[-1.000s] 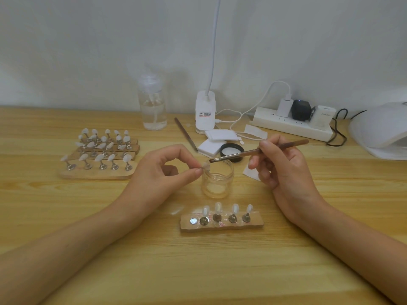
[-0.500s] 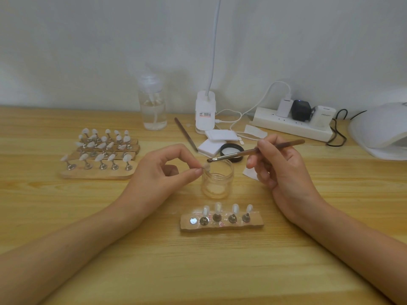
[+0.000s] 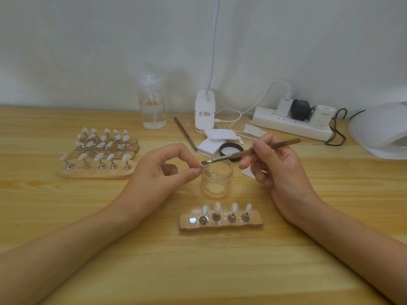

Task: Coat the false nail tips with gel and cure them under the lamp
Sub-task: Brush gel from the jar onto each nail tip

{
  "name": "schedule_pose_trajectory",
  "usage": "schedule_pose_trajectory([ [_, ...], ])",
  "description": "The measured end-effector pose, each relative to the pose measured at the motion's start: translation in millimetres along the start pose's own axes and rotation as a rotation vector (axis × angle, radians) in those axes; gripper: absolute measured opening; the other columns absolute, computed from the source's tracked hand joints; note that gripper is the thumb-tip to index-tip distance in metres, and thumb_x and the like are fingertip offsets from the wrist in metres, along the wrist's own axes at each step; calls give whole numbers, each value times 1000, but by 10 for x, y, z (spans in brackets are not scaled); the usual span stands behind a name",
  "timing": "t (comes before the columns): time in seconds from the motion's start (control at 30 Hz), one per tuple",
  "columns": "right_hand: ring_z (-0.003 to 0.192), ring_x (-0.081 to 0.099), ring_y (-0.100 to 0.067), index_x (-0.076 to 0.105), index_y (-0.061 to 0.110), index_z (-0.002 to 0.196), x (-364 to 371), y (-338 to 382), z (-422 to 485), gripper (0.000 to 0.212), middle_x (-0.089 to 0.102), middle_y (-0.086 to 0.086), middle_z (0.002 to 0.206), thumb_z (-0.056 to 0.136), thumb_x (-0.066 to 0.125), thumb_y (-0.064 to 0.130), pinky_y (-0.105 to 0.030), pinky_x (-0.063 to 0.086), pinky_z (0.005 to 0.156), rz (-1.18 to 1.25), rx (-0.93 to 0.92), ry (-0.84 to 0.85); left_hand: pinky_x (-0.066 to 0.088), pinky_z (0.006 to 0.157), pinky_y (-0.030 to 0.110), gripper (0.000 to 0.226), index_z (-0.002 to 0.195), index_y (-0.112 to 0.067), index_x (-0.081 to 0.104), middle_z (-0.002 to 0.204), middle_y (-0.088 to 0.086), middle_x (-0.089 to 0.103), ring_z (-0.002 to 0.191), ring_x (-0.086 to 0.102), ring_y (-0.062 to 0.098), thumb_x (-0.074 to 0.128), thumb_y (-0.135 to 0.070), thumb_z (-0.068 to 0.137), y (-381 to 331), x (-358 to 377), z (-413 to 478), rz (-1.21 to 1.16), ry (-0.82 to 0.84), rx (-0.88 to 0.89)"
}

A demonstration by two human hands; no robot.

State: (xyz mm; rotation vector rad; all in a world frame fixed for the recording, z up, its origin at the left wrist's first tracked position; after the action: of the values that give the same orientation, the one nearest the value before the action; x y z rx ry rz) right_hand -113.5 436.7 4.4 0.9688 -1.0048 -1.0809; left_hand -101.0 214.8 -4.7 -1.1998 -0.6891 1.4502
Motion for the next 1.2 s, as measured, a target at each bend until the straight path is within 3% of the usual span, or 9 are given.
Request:
schedule_pose_trajectory([
  [0.1,47,41,-8,51,17,82,2,-9,-5,22,70,-5,69,84,62,36,-14,31,41,-17,18,-32,32,52,25,11,79,-23,69,84,19,68,54,37,17,78,-28,80,-4,-1,-3,-2,11,12],
  [0.23,45,38,-7,51,17,83,-23,-14,2,21,69,-5,68,83,61,35,-16,28,40,-21,34,-88,29,53,26,13,79,-22,68,84,30,61,54,36,19,76,-32,77,-9,2,-2,3,-2,2],
  [0.43,47,40,-8,51,19,81,14,9,-9,22,70,-4,69,84,61,38,-15,31,42,2,-10,-6,30,54,27,13,79,-23,69,85,31,61,55,36,19,75,-34,76,-23,8,-3,-4,1,-4],
  [0.63,45,38,-8,51,16,84,-30,-13,-6,21,69,-6,69,83,62,34,-17,27,41,-15,34,-79,28,55,27,14,78,-22,68,85,34,60,55,35,21,75,-34,75,-27,17,6,-7,-7,-10],
  [0.83,48,40,-8,51,19,80,5,7,-9,20,69,-4,68,86,60,36,-15,30,42,-2,-28,2,30,57,28,14,79,-23,69,84,32,61,56,37,20,75,-36,75,-29,12,-7,-1,-5,-20],
  [1.03,45,37,-7,51,17,82,-34,-17,-1,18,67,-4,65,84,61,32,-16,28,40,-3,7,-74,30,57,28,16,79,-22,69,83,32,61,55,36,18,75,-36,74,-27,12,-11,6,-11,-29],
  [1.2,46,38,-8,52,21,80,-15,-1,-5,20,69,-4,68,91,61,34,-16,29,42,2,-58,-2,32,55,26,14,77,-23,69,86,26,65,55,37,14,75,-35,74,-23,13,-9,0,-14,-33],
])
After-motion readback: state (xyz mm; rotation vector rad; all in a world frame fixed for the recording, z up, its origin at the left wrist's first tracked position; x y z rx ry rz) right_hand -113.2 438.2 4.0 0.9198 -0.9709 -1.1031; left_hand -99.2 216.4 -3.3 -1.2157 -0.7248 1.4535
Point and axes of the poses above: each hand's wrist, its own z-axis towards the middle knuckle, its own x-axis out of the palm, y = z × x, the point moved 2 cm from there along z, towards the middle knuckle
